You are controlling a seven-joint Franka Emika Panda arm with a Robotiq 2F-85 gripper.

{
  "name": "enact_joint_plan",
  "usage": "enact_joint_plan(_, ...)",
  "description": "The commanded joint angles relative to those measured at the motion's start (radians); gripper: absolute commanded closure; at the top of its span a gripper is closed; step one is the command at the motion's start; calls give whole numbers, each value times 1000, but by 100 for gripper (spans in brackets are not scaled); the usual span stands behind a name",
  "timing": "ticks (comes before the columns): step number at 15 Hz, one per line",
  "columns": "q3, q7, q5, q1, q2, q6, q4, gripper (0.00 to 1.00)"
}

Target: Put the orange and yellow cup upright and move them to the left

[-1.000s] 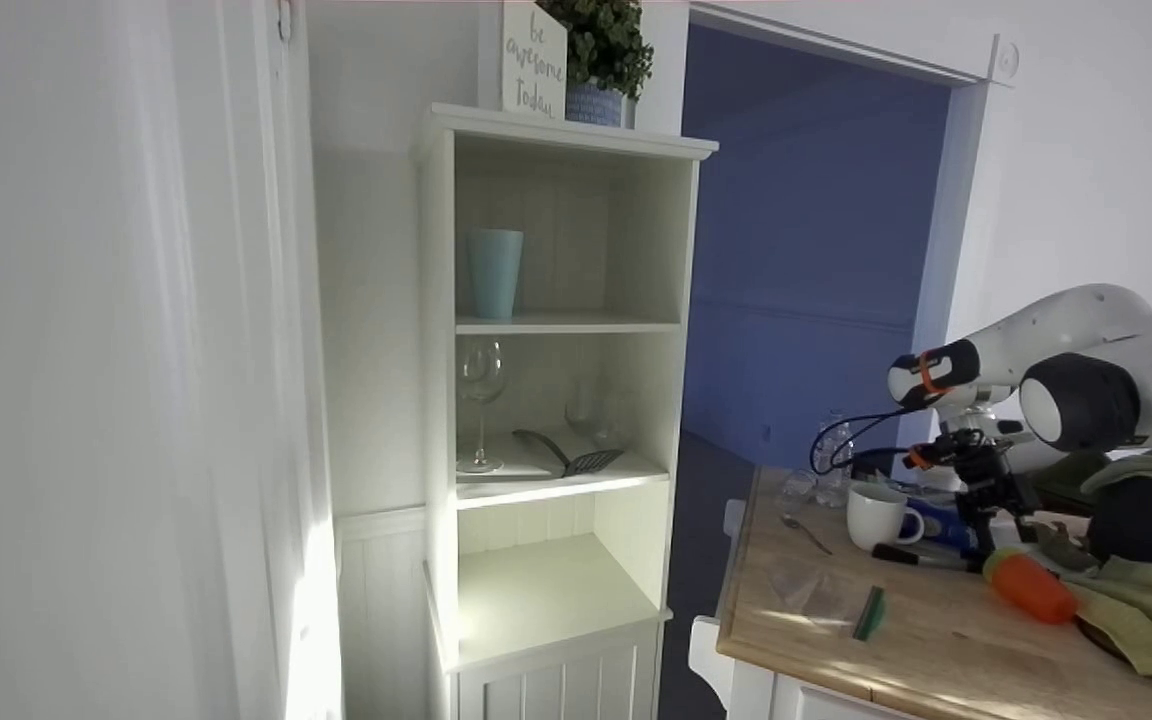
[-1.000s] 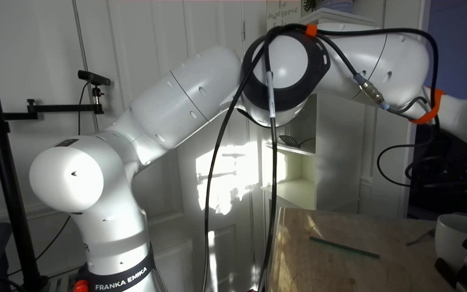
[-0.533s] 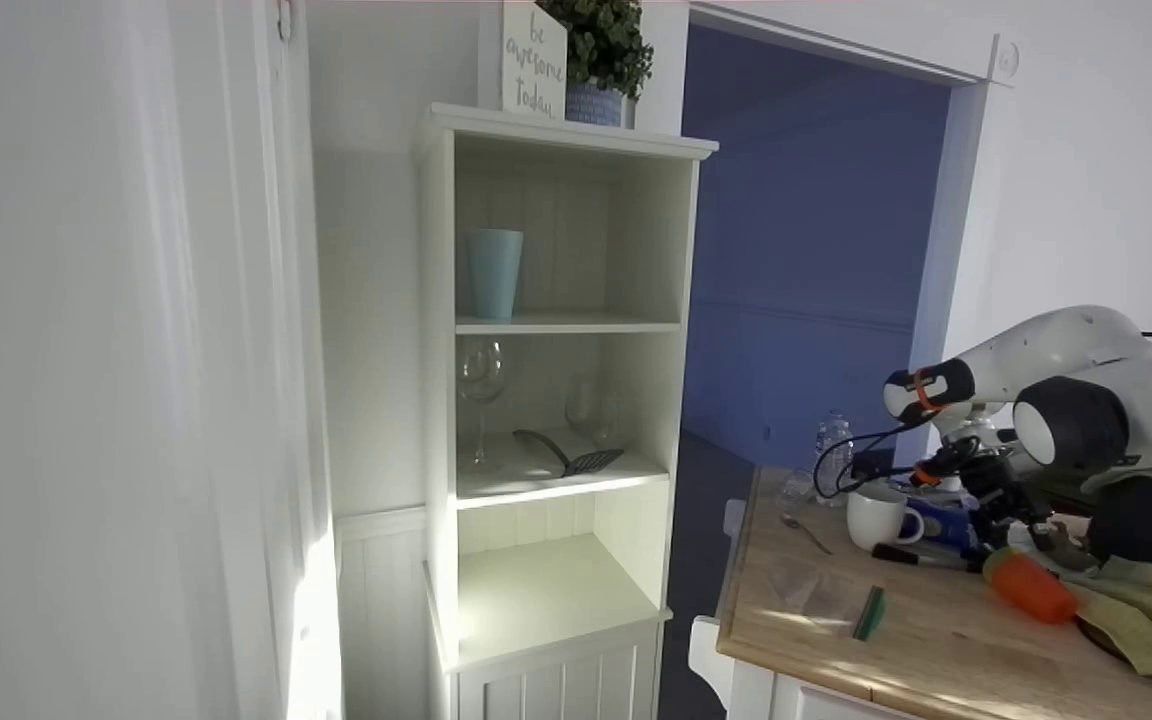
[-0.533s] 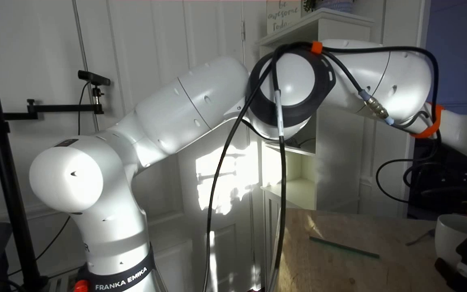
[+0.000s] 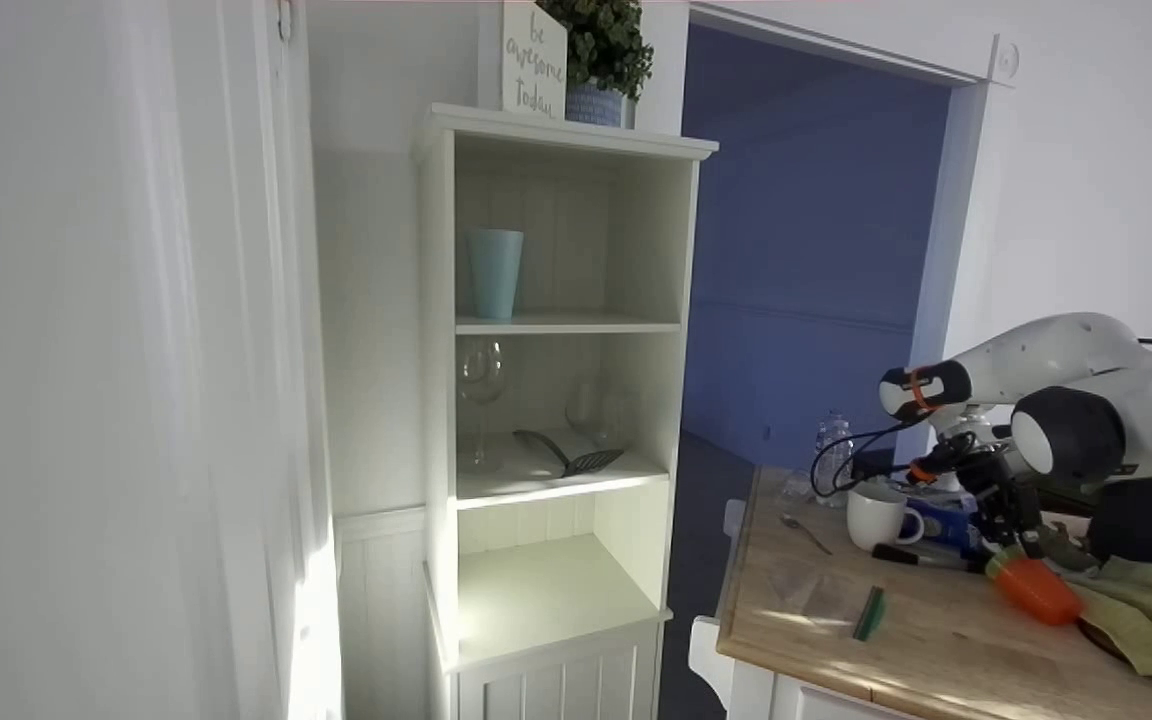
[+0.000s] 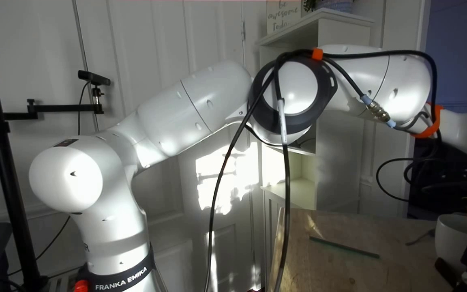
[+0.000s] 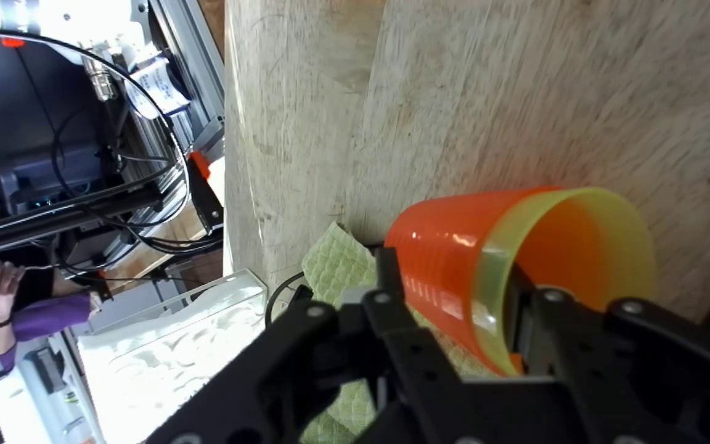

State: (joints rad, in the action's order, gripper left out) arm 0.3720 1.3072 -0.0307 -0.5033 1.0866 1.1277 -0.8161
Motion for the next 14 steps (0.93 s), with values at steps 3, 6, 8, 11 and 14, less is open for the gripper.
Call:
enact_joint_plan(3,-5,-39,2,-9,8,-6,41,100)
enact_joint_plan(6,-2,-51,4,-8,6,-11,44,97)
enact_joint_plan(8,0,-56,7,-6,2,-16,44,99)
enact_joint_plan(11,2,-72,12,3,-30,-21,22,99)
enact_joint_plan(14,7,-97,22,21,-76,-8,-6,98)
